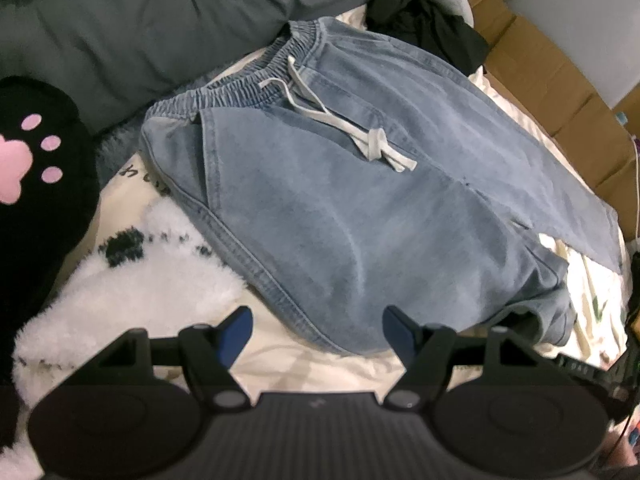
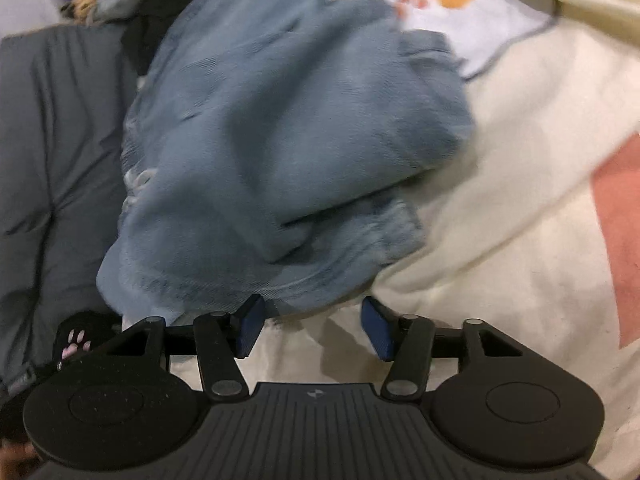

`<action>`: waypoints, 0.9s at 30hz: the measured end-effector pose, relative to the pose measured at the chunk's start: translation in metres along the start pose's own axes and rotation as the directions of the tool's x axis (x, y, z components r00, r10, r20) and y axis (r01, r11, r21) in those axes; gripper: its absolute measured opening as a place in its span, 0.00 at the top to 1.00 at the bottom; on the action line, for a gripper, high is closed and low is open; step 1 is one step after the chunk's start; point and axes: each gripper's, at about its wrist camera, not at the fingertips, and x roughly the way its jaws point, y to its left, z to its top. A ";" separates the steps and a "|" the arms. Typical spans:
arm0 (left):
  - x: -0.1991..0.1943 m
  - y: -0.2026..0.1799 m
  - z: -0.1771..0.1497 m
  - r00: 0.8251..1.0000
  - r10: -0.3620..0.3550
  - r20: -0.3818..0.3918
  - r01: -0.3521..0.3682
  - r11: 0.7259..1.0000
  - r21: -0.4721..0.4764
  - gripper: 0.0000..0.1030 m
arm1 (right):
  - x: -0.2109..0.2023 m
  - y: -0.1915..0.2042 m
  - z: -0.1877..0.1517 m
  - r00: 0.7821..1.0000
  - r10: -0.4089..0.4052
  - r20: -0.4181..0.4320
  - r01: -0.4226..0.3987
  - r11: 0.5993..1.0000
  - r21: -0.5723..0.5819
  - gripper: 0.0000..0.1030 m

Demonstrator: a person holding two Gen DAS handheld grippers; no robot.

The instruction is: Fold clothes

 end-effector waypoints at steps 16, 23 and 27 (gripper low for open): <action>0.011 0.000 -0.002 1.000 -0.004 -0.003 0.004 1.000 -0.005 0.28 | -0.013 -0.040 -0.003 0.976 0.041 0.214 -0.109 0.942 0.317 0.54; 0.016 0.007 -0.003 1.000 0.005 0.006 -0.005 0.999 -0.044 0.28 | -0.004 -0.031 0.009 0.992 0.026 0.125 -0.057 0.966 0.252 0.90; 0.018 0.007 -0.003 0.999 -0.006 0.032 0.009 0.998 -0.066 0.28 | -0.039 -0.033 0.014 0.989 -0.018 0.149 -0.015 0.975 0.220 0.93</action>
